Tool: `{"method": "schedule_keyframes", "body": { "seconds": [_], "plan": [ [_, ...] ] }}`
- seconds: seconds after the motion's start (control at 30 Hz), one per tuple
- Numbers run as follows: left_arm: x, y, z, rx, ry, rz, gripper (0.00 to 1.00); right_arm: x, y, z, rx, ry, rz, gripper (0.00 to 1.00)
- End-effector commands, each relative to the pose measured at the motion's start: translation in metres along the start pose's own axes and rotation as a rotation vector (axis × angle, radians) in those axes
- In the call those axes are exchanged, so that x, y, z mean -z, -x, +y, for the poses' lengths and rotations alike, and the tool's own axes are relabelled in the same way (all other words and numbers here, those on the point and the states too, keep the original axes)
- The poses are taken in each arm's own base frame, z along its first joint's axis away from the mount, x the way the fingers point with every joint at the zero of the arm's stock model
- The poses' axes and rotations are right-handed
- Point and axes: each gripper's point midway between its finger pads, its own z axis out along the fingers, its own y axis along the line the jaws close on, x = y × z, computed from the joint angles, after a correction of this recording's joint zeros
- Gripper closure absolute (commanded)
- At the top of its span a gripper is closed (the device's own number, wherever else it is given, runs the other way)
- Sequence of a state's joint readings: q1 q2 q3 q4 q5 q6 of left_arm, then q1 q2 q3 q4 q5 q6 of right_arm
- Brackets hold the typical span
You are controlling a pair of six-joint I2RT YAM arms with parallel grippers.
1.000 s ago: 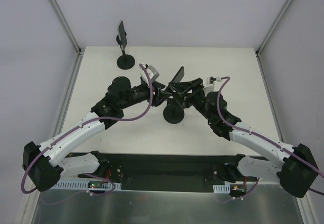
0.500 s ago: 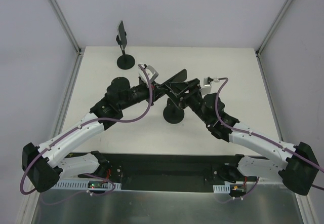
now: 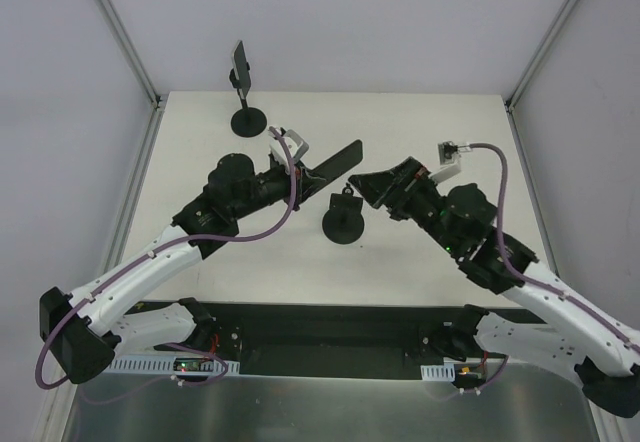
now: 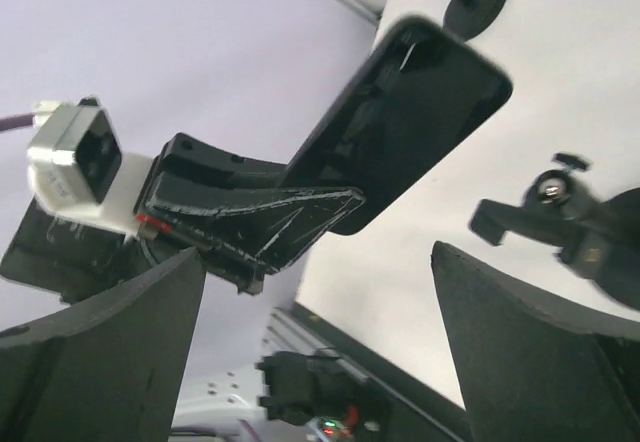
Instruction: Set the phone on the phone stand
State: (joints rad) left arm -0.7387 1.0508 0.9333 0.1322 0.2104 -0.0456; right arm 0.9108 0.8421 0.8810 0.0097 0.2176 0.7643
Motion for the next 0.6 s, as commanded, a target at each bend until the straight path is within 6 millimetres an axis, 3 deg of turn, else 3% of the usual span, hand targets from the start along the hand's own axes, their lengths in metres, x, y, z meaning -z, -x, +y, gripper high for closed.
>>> {"method": "schedule_keyframes", "body": {
  "seconds": [0.0,0.17,0.27,0.4,0.57],
  "plan": [
    [0.012,0.051,-0.022,0.008,-0.089,-0.12,1.0,0.052,0.012,-0.033,0.435,-0.14,0.103,0.04],
    [0.012,0.054,-0.039,0.006,-0.183,-0.093,1.0,0.09,0.01,-0.061,0.742,-0.193,0.261,0.04],
    [0.011,0.052,-0.038,0.009,-0.178,-0.063,1.0,0.105,0.007,-0.057,0.838,-0.145,0.332,0.04],
    [0.017,0.05,-0.038,0.046,-0.164,-0.003,1.0,0.115,0.006,-0.056,0.918,-0.124,0.395,0.04],
    [0.039,0.05,-0.059,-0.018,-0.275,0.002,1.0,0.112,-0.003,-0.051,0.985,-0.064,0.476,0.04]
  ]
}}
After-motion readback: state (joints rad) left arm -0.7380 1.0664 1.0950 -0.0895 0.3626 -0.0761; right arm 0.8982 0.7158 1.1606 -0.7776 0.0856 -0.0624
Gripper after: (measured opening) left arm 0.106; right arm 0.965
